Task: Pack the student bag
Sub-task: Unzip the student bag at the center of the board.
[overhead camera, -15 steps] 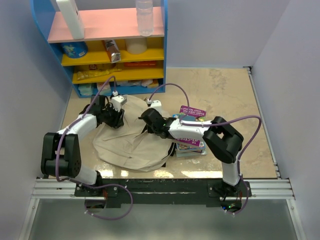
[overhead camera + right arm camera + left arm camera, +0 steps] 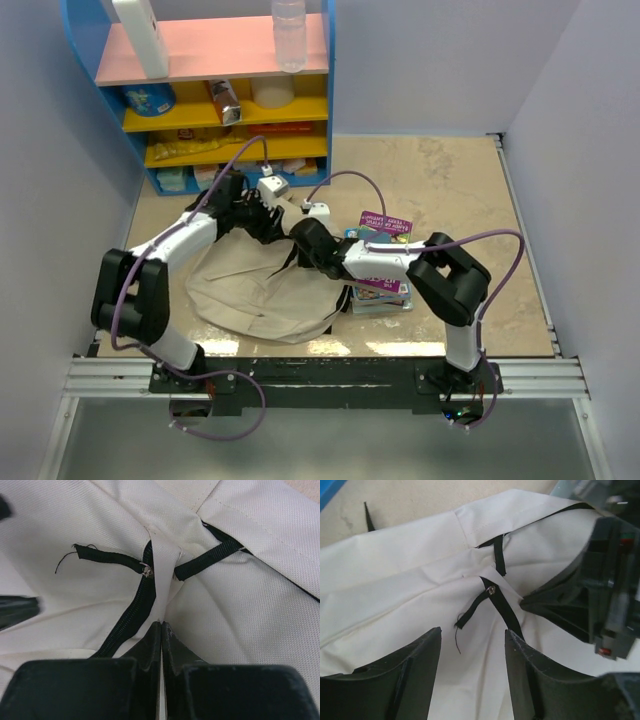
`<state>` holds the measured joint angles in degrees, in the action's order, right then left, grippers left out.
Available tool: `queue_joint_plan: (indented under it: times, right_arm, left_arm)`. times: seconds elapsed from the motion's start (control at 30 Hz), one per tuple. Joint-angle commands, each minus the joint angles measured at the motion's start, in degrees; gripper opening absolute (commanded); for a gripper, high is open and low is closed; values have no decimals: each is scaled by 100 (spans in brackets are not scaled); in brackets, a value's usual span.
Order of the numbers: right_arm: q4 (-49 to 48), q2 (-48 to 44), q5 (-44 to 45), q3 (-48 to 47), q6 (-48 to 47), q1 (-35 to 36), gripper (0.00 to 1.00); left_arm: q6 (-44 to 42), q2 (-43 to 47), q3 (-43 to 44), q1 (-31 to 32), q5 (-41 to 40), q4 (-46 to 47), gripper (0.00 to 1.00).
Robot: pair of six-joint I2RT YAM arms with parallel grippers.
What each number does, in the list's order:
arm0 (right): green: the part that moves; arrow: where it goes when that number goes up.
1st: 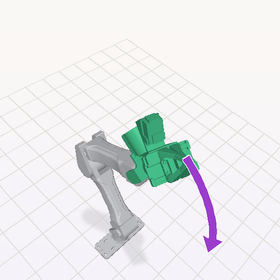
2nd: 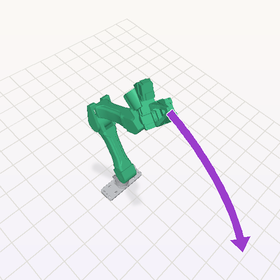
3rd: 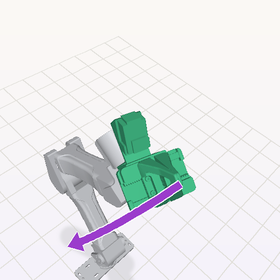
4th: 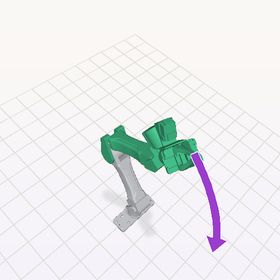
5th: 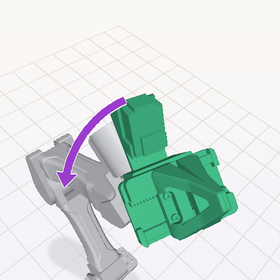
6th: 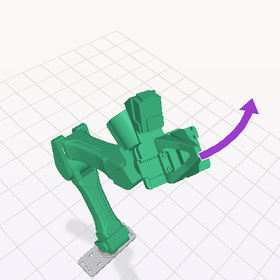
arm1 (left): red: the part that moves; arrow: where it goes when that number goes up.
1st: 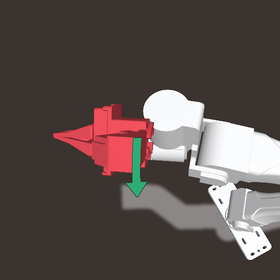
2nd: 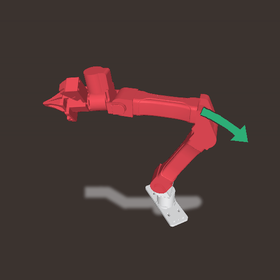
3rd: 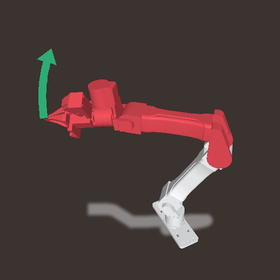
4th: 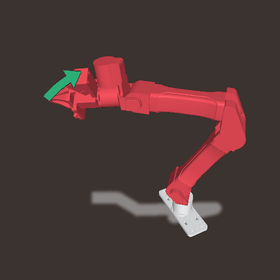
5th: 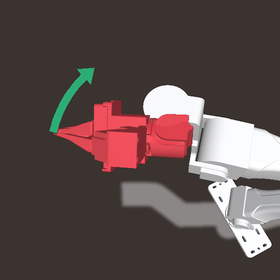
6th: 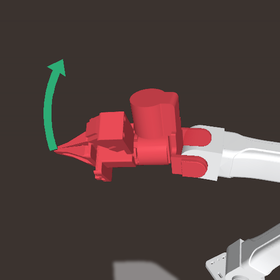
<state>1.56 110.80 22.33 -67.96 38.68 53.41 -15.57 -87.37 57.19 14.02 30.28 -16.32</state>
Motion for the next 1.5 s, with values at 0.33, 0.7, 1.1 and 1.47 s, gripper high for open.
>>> queue_joint_plan:
  times: [0.33,0.7,1.1,1.47]
  right_arm:
    - [-51,-42,-308,557,35,-261,0]
    - [-130,73,-475,486,52,-305,0]
    - [-173,-41,-519,547,114,-384,0]
    - [-473,38,-747,635,272,-586,0]
  left_arm:
    - [-481,-1292,838,250,267,314,57]
    - [-1895,-1098,619,312,242,-153,57]
    - [-2099,-1256,548,488,-110,-29,25]
    - [-2011,-852,82,488,-23,-117,0]
